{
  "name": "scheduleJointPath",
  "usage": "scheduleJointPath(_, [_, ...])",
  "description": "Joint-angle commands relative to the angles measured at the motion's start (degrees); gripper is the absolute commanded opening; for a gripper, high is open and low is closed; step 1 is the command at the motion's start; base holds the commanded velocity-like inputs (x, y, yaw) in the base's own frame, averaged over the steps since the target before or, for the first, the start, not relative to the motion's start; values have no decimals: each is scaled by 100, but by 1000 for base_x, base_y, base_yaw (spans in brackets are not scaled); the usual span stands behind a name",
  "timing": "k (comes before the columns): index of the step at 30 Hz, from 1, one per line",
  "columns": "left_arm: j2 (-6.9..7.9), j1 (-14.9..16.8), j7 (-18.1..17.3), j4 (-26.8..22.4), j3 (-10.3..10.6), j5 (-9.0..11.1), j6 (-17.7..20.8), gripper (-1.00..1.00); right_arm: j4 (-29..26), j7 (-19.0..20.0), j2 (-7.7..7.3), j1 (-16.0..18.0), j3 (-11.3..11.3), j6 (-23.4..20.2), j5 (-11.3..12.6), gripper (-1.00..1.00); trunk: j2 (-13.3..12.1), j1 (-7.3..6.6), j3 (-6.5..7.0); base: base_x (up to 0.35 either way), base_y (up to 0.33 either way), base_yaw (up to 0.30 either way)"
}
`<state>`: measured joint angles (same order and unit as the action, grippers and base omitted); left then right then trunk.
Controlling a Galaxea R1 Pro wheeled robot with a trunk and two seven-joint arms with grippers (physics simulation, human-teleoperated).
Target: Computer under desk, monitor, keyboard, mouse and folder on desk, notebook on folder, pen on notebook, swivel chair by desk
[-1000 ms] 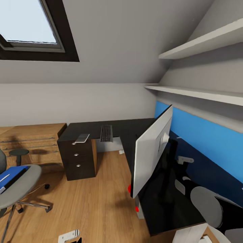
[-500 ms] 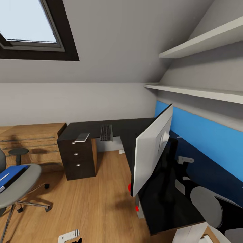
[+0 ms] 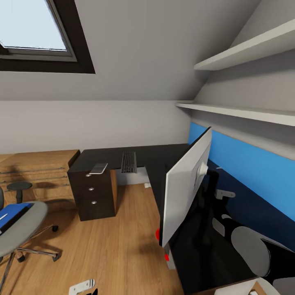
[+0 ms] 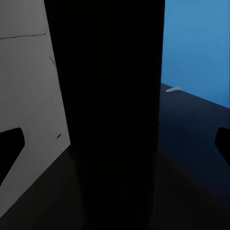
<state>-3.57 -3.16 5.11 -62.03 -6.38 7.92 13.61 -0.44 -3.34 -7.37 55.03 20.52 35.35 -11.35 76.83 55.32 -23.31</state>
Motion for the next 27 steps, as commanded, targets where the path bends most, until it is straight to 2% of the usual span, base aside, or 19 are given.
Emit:
scheduleJointPath(1, [-3,-1,21,-13,-5,60,31,100,8,-35,-1,4,23,16,-60,100,3,1,-5,47,0,0])
scheduleJointPath(27, [-3,-1,16,4,-38,60,35,100,8,-35,-1,4,22,16,-60,100,3,1,-5,37,0,0])
